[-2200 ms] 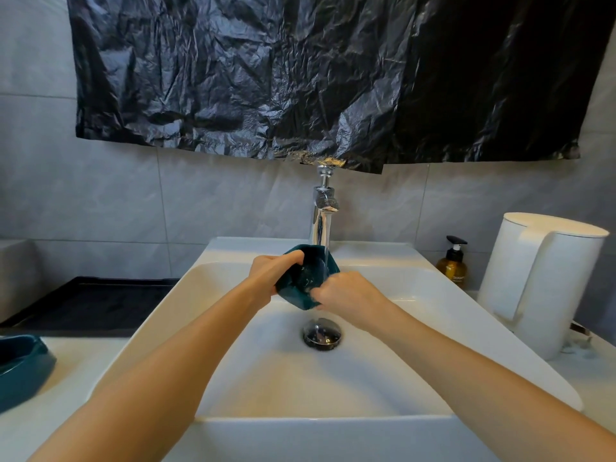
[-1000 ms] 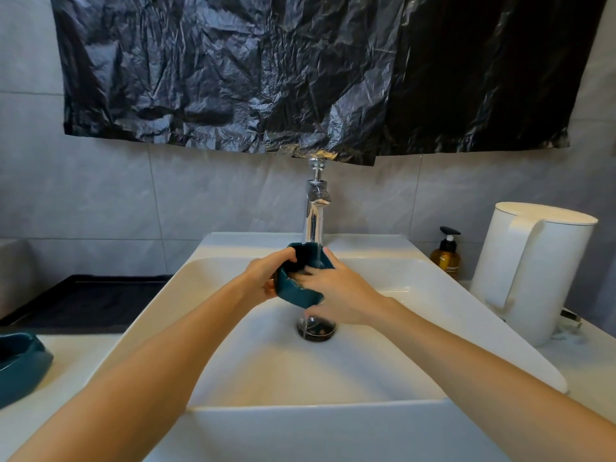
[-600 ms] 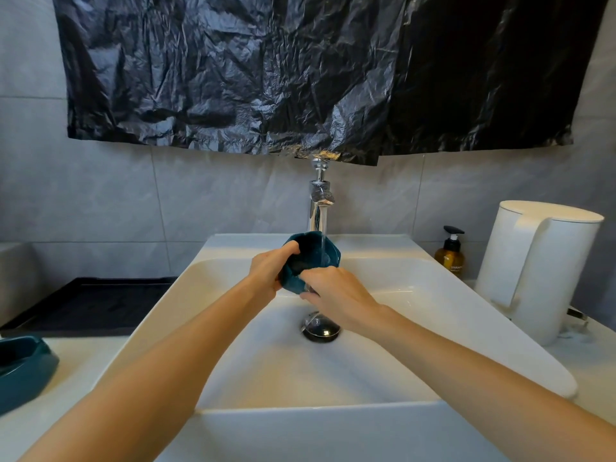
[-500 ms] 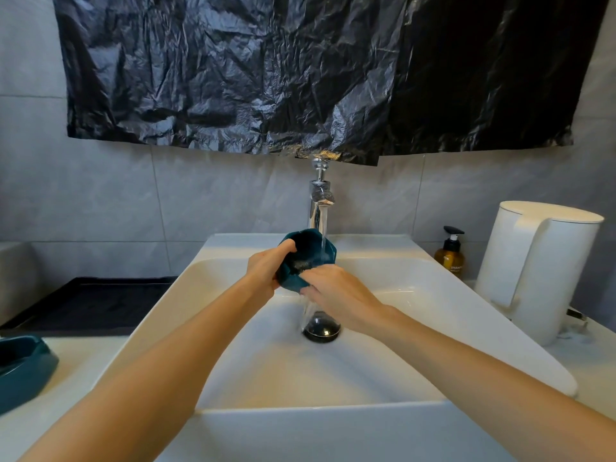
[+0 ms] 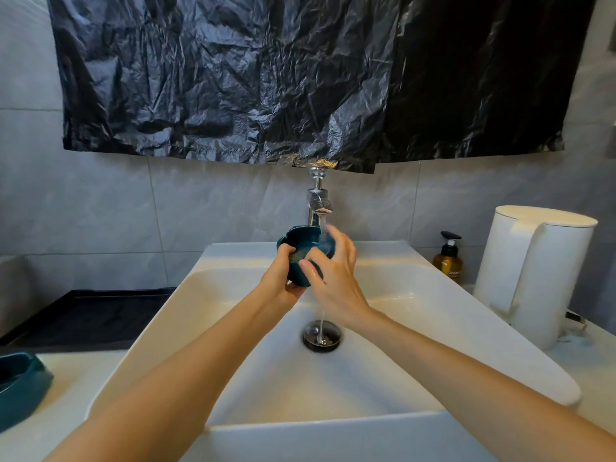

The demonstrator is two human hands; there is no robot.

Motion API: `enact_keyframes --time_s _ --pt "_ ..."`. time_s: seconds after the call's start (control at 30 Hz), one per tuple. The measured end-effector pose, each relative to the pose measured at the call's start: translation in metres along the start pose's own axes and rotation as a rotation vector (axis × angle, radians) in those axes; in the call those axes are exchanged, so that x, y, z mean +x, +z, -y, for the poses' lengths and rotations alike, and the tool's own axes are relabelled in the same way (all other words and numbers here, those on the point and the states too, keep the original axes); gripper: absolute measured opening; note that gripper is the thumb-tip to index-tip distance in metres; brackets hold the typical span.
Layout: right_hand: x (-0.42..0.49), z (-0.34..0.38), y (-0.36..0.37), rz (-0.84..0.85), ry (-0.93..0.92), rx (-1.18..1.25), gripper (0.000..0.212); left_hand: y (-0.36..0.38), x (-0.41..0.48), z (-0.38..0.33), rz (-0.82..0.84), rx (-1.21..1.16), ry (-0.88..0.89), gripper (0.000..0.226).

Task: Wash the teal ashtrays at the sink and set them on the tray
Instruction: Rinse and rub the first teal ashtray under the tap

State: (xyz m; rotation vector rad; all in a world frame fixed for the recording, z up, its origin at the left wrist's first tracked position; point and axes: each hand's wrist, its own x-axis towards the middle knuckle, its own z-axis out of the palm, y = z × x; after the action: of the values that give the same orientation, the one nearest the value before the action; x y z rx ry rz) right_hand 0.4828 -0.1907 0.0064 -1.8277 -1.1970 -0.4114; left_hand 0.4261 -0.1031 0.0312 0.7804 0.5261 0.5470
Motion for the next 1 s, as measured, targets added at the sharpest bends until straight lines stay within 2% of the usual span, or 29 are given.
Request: enact_keyframes --time_s 0.13,0.23,0.33,0.43,0.5,0.53,0.7,0.83,1.0 --pt "-0.001 0.008 0.002 -0.039 0.214 0.355 0.014 0.009 -0.006 0.004 0.047 -0.085 -0.033 0.034" --pt "0.0 0.008 0.006 -0.132 0.286 0.383 0.013 0.01 -0.008 0.008 0.057 -0.085 -0.052 0.034" --pt "0.008 0.006 0.014 -0.233 0.485 0.441 0.007 0.009 -0.005 0.014 -0.017 0.003 -0.019 0.043" --pt "0.011 0.002 0.02 -0.121 0.595 0.67 0.039 0.006 -0.003 0.014 -0.057 0.078 0.021 0.042" --pt "0.01 -0.003 0.018 -0.032 0.613 0.758 0.061 0.002 -0.001 0.01 -0.062 0.116 0.029 0.04" --pt "0.011 -0.006 0.016 -0.004 0.617 0.768 0.064 0.002 -0.001 0.009 -0.06 0.141 0.034 0.04" --pt "0.023 -0.009 0.011 -0.062 0.727 0.7 0.031 0.005 -0.005 0.014 -0.069 0.168 0.025 0.039" --pt "0.032 -0.016 0.009 0.047 0.735 0.62 0.04 -0.002 0.0 0.01 -0.082 0.245 0.035 0.036" --pt "0.021 -0.017 0.011 0.204 0.551 0.63 0.036 -0.015 0.005 0.002 -0.103 0.37 0.05 0.026"
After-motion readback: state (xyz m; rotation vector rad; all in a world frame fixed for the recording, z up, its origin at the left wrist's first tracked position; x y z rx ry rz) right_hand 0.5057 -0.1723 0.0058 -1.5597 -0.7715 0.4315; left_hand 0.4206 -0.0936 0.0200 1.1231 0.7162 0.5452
